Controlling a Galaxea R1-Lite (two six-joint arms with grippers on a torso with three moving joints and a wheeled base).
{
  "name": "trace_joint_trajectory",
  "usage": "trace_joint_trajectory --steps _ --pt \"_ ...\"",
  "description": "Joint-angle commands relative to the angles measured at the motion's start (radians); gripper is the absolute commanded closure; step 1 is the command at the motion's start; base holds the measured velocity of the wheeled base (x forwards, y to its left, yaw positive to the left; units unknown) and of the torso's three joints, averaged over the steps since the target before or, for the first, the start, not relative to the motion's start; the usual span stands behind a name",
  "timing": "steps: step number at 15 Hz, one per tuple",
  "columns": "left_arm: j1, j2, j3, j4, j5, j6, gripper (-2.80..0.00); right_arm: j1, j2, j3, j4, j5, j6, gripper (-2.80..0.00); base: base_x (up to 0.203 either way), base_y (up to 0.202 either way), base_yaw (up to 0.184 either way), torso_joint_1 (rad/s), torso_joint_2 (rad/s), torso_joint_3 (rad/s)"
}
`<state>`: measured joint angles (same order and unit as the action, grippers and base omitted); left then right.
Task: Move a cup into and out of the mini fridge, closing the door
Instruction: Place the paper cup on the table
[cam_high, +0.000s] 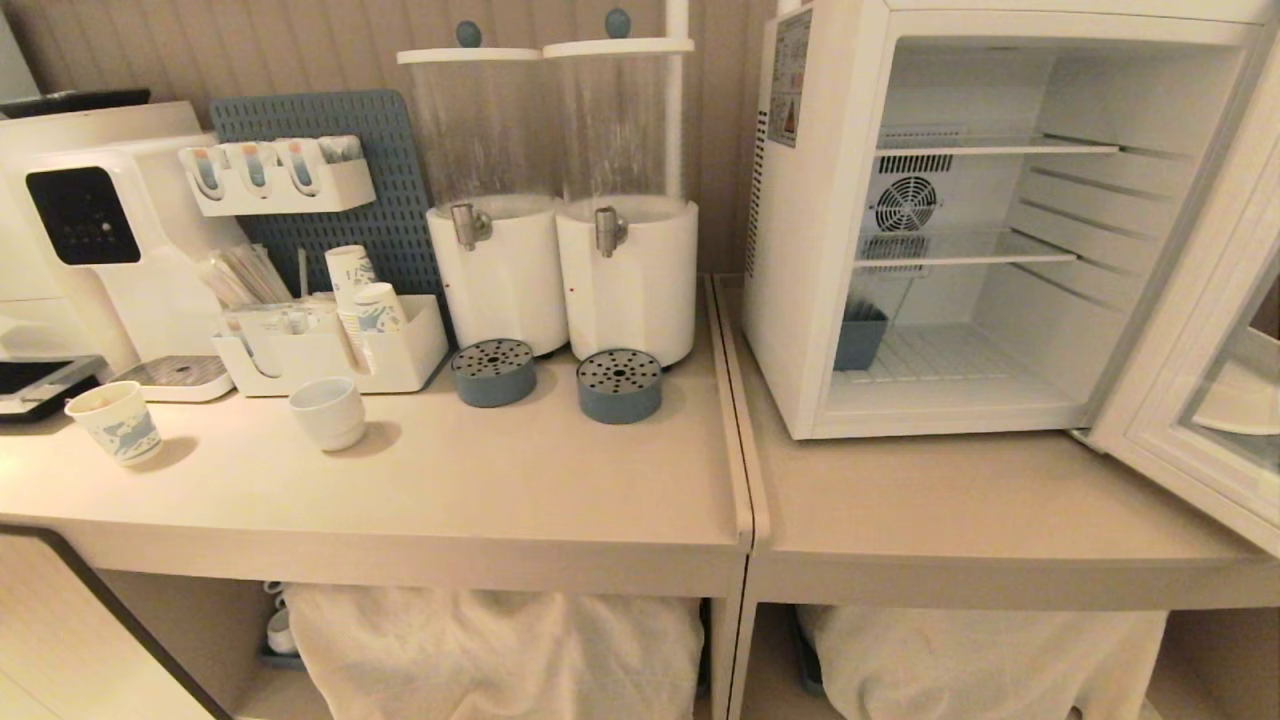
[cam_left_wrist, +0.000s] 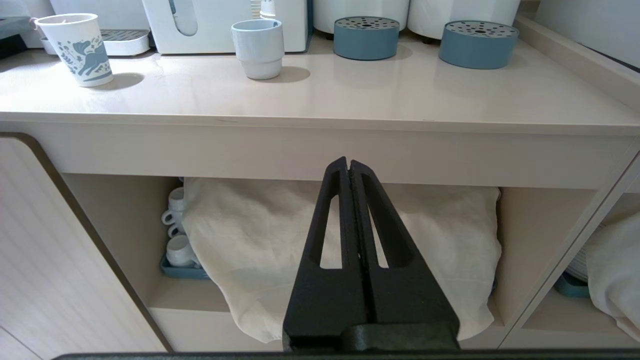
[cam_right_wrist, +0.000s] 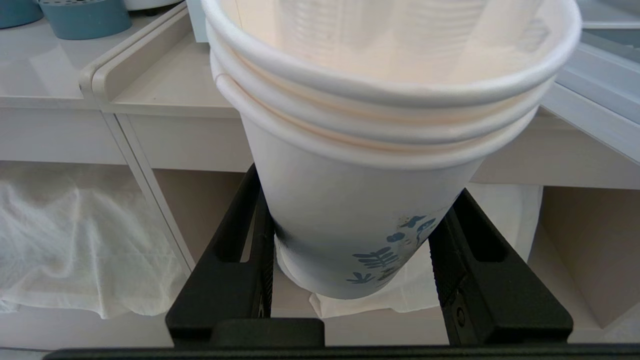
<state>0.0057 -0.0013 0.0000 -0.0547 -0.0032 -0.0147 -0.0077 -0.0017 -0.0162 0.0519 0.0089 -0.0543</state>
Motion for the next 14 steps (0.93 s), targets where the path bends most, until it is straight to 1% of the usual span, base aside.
trace_joint_trajectory --steps 1,9,11,14 --pt "0.0 0.001 0.018 -0.001 0.0 -0.001 0.0 0.0 0.0 0.001 0.0 0.0 -0.001 0.0 0.0 0.0 0.0 0.0 0.0 0.0" --pt "0.0 0.001 0.018 -0.001 0.0 0.002 0.0 0.0 0.0 0.0 0.0 0.0 -0.001 0.0 0.0 0.0 0.0 0.0 0.0 0.0" --pt "0.0 0.001 0.018 -0.001 0.0 0.002 0.0 0.0 0.0 -0.001 0.0 0.0 -0.001 0.0 -0.003 0.115 0.0 -0.001 0.0 0.004" --pt "0.0 0.001 0.018 -0.001 0.0 0.002 0.0 0.0 0.0 0.0 0.0 0.0 -0.001 0.0 0.0 0.194 -0.001 0.003 0.0 0.006"
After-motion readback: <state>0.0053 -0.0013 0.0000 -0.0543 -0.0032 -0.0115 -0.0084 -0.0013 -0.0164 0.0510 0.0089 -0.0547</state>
